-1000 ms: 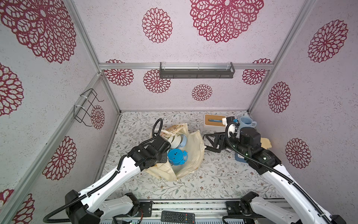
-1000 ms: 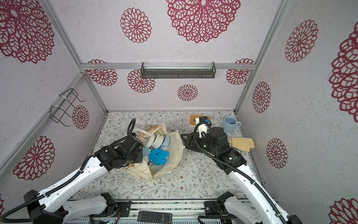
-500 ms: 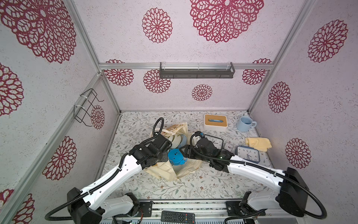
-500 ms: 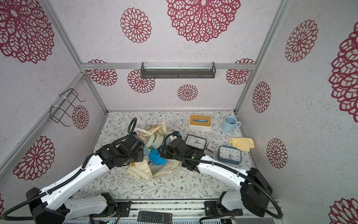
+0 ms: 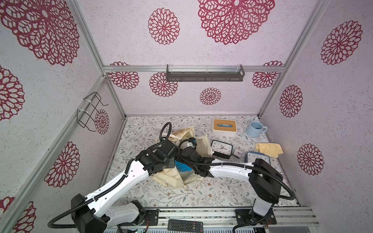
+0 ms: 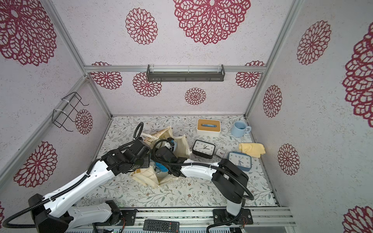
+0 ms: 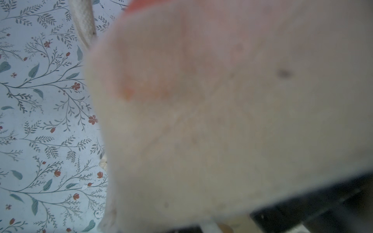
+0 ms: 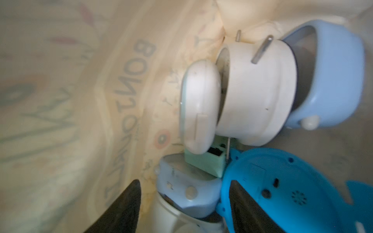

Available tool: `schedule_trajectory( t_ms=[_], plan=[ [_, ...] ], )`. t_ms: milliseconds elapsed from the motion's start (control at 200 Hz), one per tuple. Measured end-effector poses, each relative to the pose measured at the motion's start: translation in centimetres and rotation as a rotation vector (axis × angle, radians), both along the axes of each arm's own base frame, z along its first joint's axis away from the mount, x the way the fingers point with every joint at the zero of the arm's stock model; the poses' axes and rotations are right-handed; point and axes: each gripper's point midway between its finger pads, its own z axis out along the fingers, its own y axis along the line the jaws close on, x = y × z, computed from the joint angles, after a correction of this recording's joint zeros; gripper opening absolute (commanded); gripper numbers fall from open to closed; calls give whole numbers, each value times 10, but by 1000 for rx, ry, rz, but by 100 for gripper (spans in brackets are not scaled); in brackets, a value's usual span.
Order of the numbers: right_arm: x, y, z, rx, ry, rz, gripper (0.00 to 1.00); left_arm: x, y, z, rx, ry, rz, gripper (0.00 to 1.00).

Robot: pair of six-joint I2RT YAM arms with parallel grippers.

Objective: Take the alarm clock out of the canvas bag
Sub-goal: Pick up the alarm from the canvas bag.

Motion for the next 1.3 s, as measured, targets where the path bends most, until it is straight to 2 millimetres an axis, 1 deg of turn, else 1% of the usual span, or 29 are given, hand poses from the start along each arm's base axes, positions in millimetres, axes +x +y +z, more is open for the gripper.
schedule_trajectory(
  t_ms=[80,160,330,495,881,966,1076,1301],
  plan=[
    [7,7,9,21,-12,-21,73,0,1,1,8,-7,-5,0],
    [13,10,12,29,-20,-43,75,1,2,2,15,-11,-12,0],
    [24,15,1,-15,-31,-71,76,1,2,2,23,-13,-19,0],
    [34,14,-6,-74,-48,-92,77,1,3,3,33,-15,-23,0],
    [54,-3,-9,-157,-72,-123,77,1,3,5,37,-17,-32,0],
    [61,0,-6,-160,-84,-123,77,1,3,6,37,-17,-33,0],
    [68,4,-7,-162,-88,-120,76,3,2,6,39,-18,-34,0],
    [76,14,-7,-152,-95,-122,77,5,1,3,51,-14,-39,0]
  ],
)
